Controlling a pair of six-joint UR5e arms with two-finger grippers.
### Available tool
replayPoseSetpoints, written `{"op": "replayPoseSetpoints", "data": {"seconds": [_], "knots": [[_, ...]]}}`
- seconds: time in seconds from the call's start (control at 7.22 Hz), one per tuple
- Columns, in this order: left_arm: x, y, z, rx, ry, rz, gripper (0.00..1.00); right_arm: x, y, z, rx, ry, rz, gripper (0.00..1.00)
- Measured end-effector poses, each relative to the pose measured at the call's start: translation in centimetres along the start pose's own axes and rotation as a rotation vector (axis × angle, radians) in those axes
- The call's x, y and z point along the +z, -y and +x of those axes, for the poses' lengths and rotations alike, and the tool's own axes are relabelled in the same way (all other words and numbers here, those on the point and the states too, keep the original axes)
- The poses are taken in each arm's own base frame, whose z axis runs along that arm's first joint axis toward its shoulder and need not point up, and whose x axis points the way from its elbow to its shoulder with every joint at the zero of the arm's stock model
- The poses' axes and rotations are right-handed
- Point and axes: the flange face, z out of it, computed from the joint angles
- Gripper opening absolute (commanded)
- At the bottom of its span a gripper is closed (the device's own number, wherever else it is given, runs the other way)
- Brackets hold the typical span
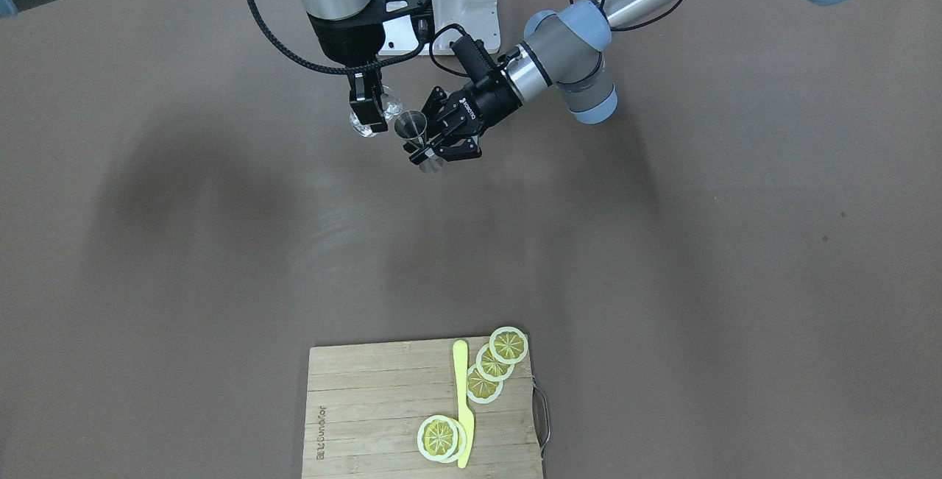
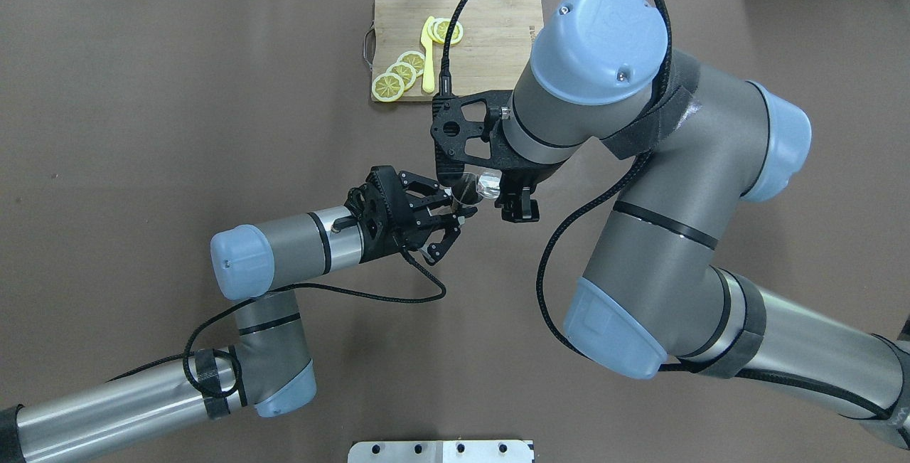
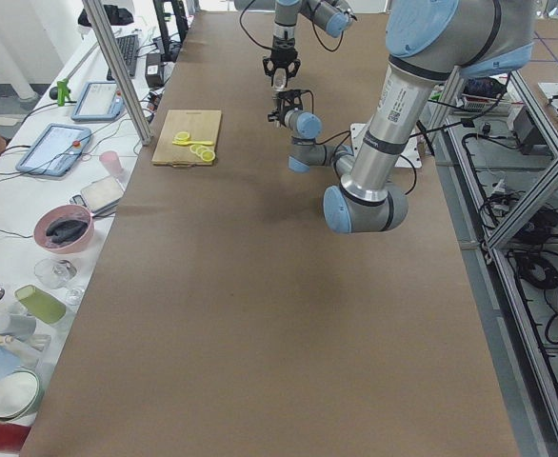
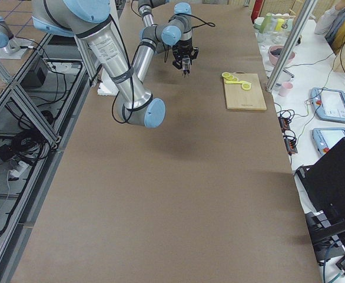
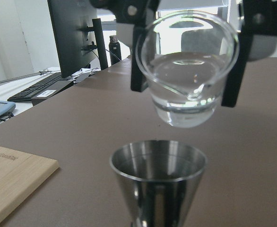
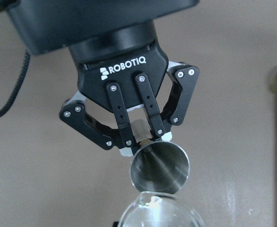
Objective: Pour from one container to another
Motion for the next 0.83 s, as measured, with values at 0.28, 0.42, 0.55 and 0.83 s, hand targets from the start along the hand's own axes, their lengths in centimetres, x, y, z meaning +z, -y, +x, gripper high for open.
{"op": "replayPoseSetpoints", "data": {"seconds": [0.28, 0.42, 0.55, 0.83], "knots": [[0.0, 0.0, 0.0, 0.001, 0.000, 0.000, 0.00, 0.2, 0.3, 0.2, 0.000, 0.002, -0.011, 0.00], [0.0, 0.0, 0.0, 0.001, 0.000, 0.000, 0.00, 0.3, 0.5, 0.4, 0.001, 0.003, -0.016, 0.00], [0.0, -0.1, 0.0, 0.001, 0.000, 0.000, 0.00, 0.4, 0.8, 0.6, 0.003, 0.005, -0.022, 0.00], [-0.1, -0.1, 0.0, 0.001, 0.000, -0.001, 0.00, 0.5, 1.2, 0.9, 0.005, 0.010, -0.030, 0.00]]}}
